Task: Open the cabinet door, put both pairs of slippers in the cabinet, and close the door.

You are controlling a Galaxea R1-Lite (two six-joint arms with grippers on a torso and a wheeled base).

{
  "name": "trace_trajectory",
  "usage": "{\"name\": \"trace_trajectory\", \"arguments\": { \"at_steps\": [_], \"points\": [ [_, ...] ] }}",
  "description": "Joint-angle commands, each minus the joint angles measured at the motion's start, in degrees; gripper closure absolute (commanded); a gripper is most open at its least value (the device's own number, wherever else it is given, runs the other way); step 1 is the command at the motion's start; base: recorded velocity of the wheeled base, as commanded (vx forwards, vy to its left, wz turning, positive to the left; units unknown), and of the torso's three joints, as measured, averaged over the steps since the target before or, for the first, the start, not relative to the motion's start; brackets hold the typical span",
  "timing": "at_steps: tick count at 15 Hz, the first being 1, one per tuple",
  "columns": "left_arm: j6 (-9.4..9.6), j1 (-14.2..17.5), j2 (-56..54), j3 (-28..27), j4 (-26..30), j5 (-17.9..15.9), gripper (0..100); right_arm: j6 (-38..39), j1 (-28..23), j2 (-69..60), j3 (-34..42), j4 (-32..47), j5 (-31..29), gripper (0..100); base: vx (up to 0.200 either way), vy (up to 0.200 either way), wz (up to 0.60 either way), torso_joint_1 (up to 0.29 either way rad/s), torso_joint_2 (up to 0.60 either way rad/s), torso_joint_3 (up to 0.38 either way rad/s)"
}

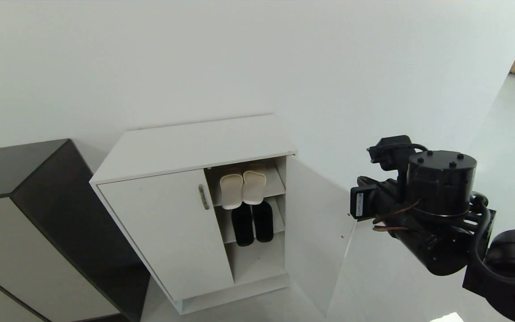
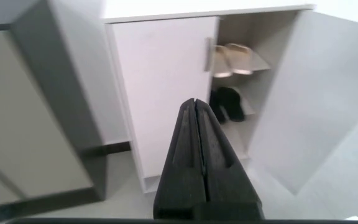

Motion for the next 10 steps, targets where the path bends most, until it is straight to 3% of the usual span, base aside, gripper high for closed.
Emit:
{"name": "trace_trajectory", "arguments": {
  "at_steps": [1, 5, 8, 10],
  "points": [
    [-0.01, 0.0, 0.0, 0.0, -0.1, 0.1, 100, -0.3, -3.2, 0.8, -1.7, 0.2, 0.8, 100, 0.0, 0.0, 0.0, 0.0, 0.0, 0.0],
    [-0.01, 0.0, 0.0, 0.0, 0.0, 0.1, 100, 0.2, -10.8, 5.0, -8.6, 3.7, 2.4, 100, 0.0, 0.0, 0.0, 0.0, 0.0, 0.0],
    [-0.01, 0.0, 0.0, 0.0, 0.0, 0.1, 100, 6.4, -13.2, 10.5, -16.9, 11.2, 6.8, 100, 0.0, 0.0, 0.0, 0.0, 0.0, 0.0],
    [-0.01, 0.0, 0.0, 0.0, -0.1, 0.1, 100, 7.8, -15.2, 13.2, -19.3, 11.5, 9.8, 100, 0.0, 0.0, 0.0, 0.0, 0.0, 0.0]
  ]
}}
